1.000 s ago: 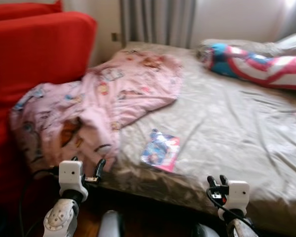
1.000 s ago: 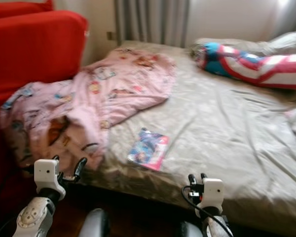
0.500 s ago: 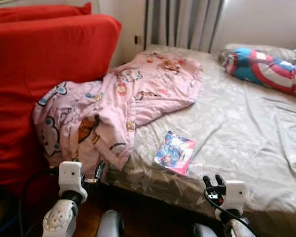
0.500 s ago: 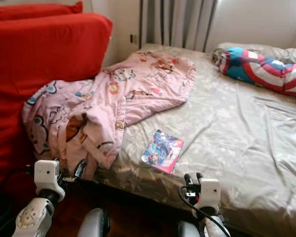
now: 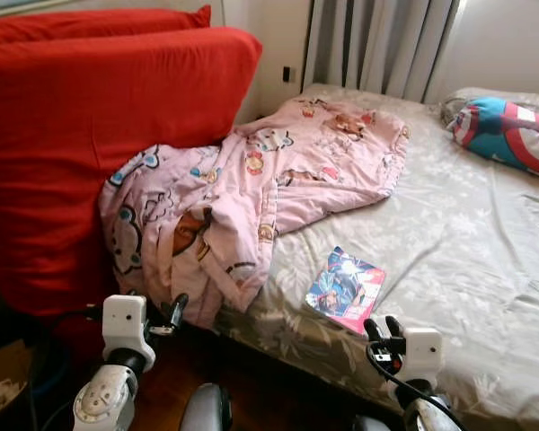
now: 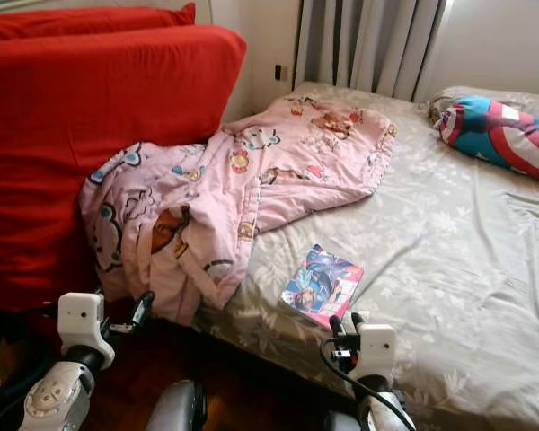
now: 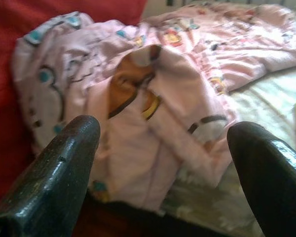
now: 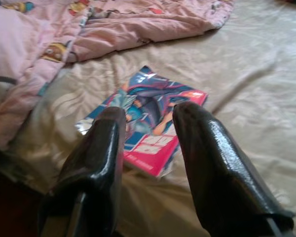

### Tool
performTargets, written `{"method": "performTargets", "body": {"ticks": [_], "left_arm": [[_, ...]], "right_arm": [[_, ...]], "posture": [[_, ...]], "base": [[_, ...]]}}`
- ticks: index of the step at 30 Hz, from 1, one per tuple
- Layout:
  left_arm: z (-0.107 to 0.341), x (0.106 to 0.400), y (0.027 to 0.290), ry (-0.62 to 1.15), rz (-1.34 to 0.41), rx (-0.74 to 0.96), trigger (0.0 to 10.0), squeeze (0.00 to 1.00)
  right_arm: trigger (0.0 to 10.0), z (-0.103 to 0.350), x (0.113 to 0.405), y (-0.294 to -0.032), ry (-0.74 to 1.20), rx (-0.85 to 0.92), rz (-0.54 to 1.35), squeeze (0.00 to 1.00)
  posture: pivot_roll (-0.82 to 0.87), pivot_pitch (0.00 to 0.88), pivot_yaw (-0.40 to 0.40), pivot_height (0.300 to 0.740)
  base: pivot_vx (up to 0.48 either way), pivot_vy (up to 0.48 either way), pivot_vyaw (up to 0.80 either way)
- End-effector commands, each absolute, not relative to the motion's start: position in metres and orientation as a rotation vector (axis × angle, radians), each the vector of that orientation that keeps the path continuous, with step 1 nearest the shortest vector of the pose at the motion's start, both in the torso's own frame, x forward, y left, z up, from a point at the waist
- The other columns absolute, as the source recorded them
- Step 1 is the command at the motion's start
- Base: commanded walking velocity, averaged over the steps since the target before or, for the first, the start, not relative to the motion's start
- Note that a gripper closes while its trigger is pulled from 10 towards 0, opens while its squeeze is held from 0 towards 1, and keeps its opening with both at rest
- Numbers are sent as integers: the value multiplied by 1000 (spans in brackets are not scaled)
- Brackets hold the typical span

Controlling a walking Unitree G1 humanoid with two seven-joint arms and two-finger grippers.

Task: Clean up the room

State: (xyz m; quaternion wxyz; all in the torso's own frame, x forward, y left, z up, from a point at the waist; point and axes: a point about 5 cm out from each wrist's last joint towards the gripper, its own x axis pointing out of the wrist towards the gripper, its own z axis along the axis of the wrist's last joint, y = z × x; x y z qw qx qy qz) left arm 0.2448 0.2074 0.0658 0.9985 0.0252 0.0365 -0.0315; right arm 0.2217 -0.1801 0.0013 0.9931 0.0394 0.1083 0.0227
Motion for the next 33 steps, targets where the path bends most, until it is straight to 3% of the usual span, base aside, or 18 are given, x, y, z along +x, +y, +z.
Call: {"method": "performTargets", "body": {"ticks": [1, 16, 33], "left_arm": [[69, 248, 207, 68, -71, 56, 10000, 0], [71, 249, 208, 68, -77, 58, 10000, 0], [85, 269, 199, 24, -129, 46, 10000, 0]], "right_arm": [[10000, 4, 224, -182, 200, 88, 31, 0], [10000, 0, 230, -185, 234, 107, -22, 0], [10000, -1, 273, -180, 329, 215, 14, 0]], "posture": [[28, 0, -46, 597], [29, 0, -39, 597], [59, 19, -36, 597]], "base": [[289, 0, 0], [291, 0, 0], [0, 0, 0]]}}
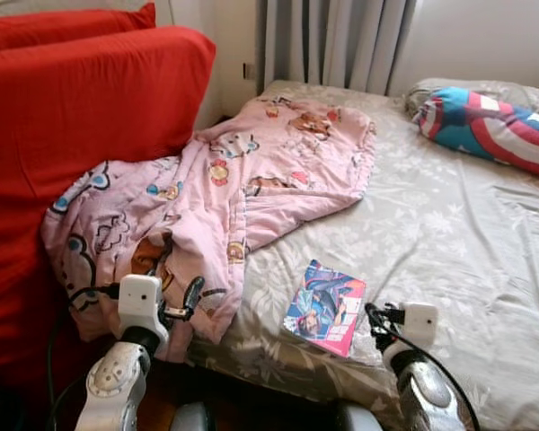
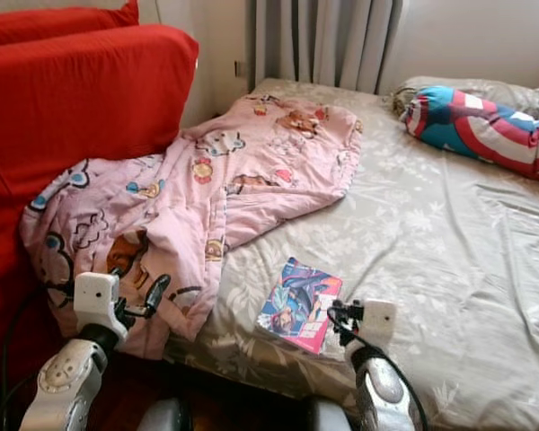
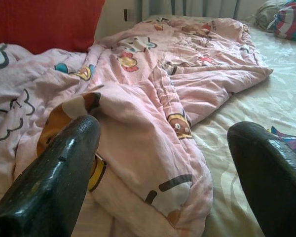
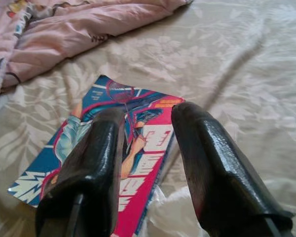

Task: Clean up the room

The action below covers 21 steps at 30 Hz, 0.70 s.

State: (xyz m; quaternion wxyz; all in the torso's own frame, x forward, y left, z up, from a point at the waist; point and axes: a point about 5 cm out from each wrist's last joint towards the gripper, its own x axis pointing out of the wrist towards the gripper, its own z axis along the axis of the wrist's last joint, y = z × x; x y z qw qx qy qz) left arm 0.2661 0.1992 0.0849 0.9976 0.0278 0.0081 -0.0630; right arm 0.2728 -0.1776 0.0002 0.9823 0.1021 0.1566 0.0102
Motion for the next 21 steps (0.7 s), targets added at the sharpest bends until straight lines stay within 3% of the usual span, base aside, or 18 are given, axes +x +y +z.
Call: {"method": "performTargets", "body": {"ticks": [1, 8, 21], "left_arm": [[90, 272, 196, 12, -148, 50, 10000, 0], [100, 275, 198, -2, -167, 66, 10000, 0], [104, 268, 202, 10, -173, 99, 10000, 0]], "right_arm": [[10000, -1, 280, -180, 355, 252, -5, 1000], [10000, -4, 288, -180, 428, 403, -121, 1000], [10000, -2, 292, -186, 451, 368, -164, 1000]], "posture": [[91, 41, -28, 597], [129, 71, -19, 597], [142, 168, 3, 597]], "base": [[0, 0, 0], [0, 0, 0], [0, 0, 0]]}}
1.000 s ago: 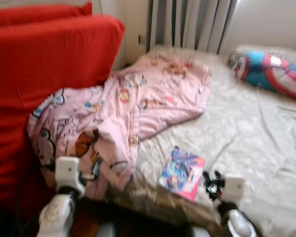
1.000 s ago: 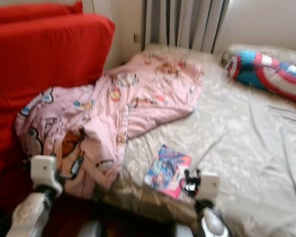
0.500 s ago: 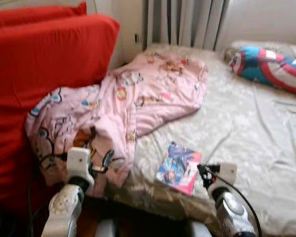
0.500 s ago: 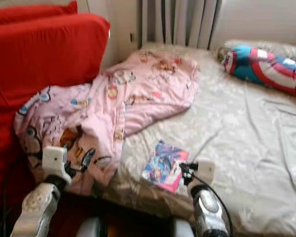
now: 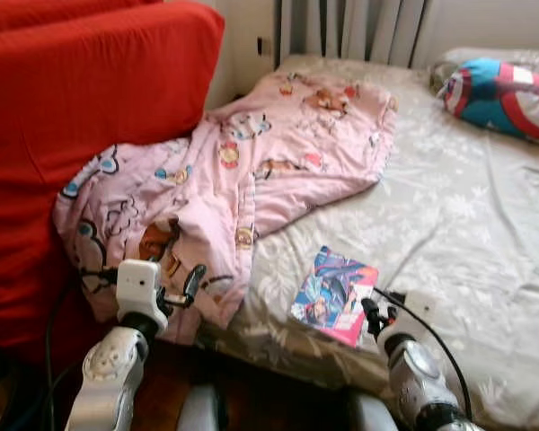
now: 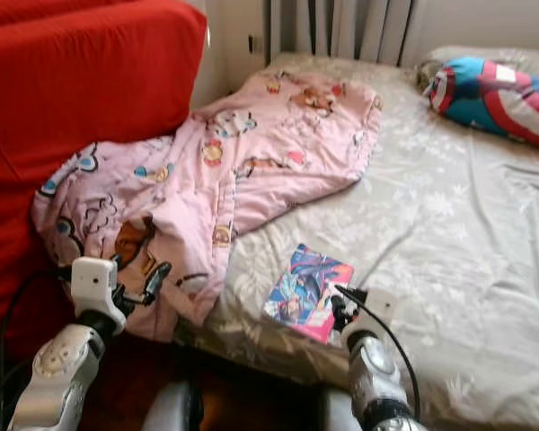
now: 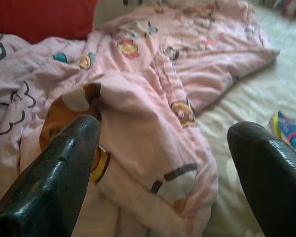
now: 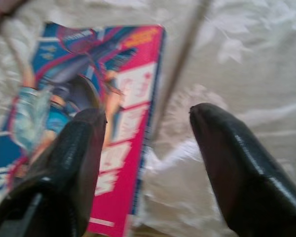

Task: Clean up the room

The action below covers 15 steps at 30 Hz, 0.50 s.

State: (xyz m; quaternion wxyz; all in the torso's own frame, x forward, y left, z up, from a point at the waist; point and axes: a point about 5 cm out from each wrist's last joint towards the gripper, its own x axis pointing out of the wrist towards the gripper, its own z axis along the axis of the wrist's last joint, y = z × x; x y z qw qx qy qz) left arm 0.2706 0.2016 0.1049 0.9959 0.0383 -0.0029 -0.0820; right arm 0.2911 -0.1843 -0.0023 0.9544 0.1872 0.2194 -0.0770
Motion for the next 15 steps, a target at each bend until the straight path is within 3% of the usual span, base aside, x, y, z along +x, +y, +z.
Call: {"method": "performTargets", "body": {"ticks": [1, 6, 7, 9, 15], "left_arm": [[104, 267, 203, 12, -170, 97, 10000, 0], [101, 259, 211, 35, -149, 98, 10000, 0], [101, 259, 211, 36, -149, 98, 10000, 0], [101, 259, 210, 36, -150, 98, 10000, 0], [104, 257, 207, 42, -159, 117, 10000, 0]], "right_arm": [[10000, -1, 292, -186, 448, 356, -163, 1000], [10000, 7, 297, -202, 378, 376, -246, 1000], [10000, 6, 296, -203, 391, 378, -253, 584], [10000, 3, 295, -203, 415, 378, -251, 0], [10000, -6, 291, -191, 502, 414, -169, 0]], "posture": [[142, 168, 3, 597], [130, 195, 4, 597], [129, 196, 4, 597], [127, 203, 3, 597], [134, 215, 0, 597]], "base": [[0, 0, 0], [0, 0, 0], [0, 0, 0], [0, 0, 0], [0, 0, 0]]}}
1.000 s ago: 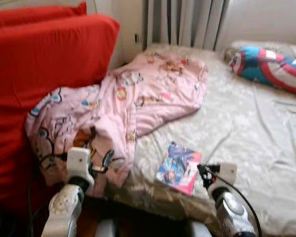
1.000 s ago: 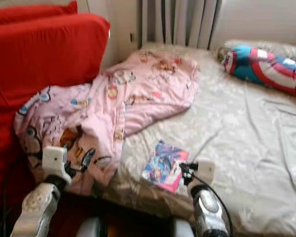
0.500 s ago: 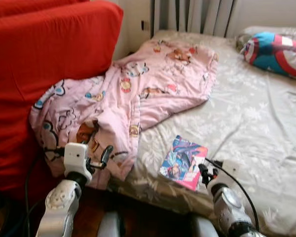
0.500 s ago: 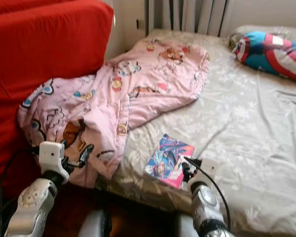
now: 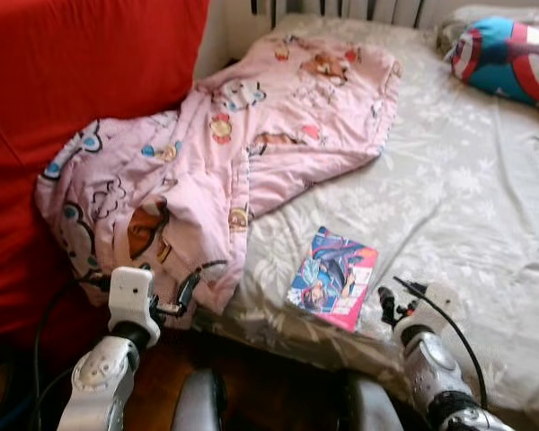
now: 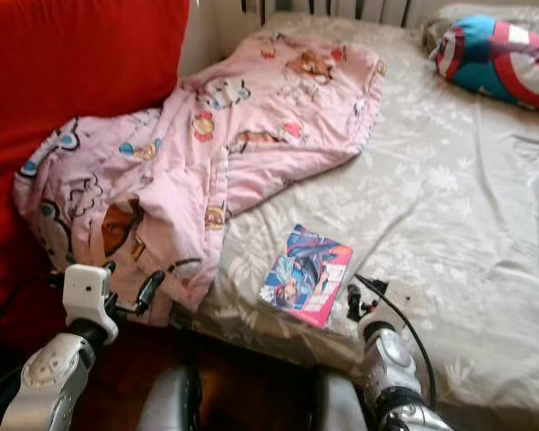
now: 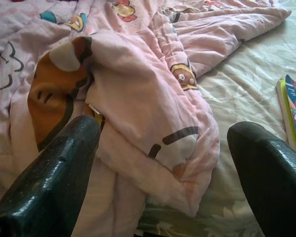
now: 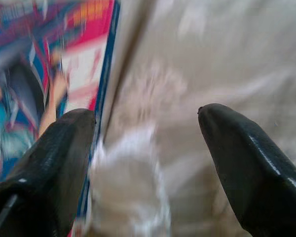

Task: Clean up the room

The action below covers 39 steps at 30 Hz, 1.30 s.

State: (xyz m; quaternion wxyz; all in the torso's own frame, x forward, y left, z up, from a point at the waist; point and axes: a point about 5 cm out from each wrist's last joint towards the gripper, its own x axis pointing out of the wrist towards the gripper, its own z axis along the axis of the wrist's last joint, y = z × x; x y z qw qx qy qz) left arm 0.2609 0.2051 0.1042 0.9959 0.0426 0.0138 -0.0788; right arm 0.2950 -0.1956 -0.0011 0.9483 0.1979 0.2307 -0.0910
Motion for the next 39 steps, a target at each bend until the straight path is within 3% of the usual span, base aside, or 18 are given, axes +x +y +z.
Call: {"method": "performTargets", "body": {"ticks": [1, 12, 13, 14, 15, 16, 17, 30, 39], "left_arm": [[104, 257, 207, 42, -159, 117, 10000, 0], [103, 249, 206, 63, -181, 143, 10000, 0], [103, 249, 206, 63, -181, 142, 10000, 0], [103, 249, 205, 63, -182, 141, 10000, 0], [103, 249, 205, 63, -183, 141, 10000, 0], [102, 249, 204, 65, -184, 141, 10000, 0], [102, 249, 204, 66, -185, 142, 10000, 0], [100, 248, 206, 72, -171, 146, 10000, 0], [101, 251, 204, 66, -170, 133, 10000, 0]], "right_arm": [[10000, -6, 291, -191, 502, 414, -169, 0], [10000, -6, 294, -171, 498, 467, -96, 0], [4667, -6, 294, -170, 500, 467, -85, 0], [4235, -6, 294, -169, 501, 465, -70, 0], [1922, -6, 294, -168, 501, 463, -65, 0], [431, -6, 294, -167, 500, 460, -59, 0], [0, -7, 294, -167, 501, 460, -58, 0], [0, -15, 285, -154, 522, 476, -33, 0], [0, -16, 283, -160, 508, 470, -71, 0]], "posture": [[134, 215, 0, 597], [144, 219, 6, 597], [143, 219, 5, 597], [139, 219, 6, 597], [139, 219, 6, 597], [139, 219, 6, 597], [140, 220, 5, 597], [144, 187, 8, 597], [130, 164, 5, 597]], "base": [[0, 0, 0], [0, 0, 0], [0, 0, 0], [0, 0, 0], [0, 0, 0], [0, 0, 0], [0, 0, 0], [0, 0, 0], [0, 0, 0]]}}
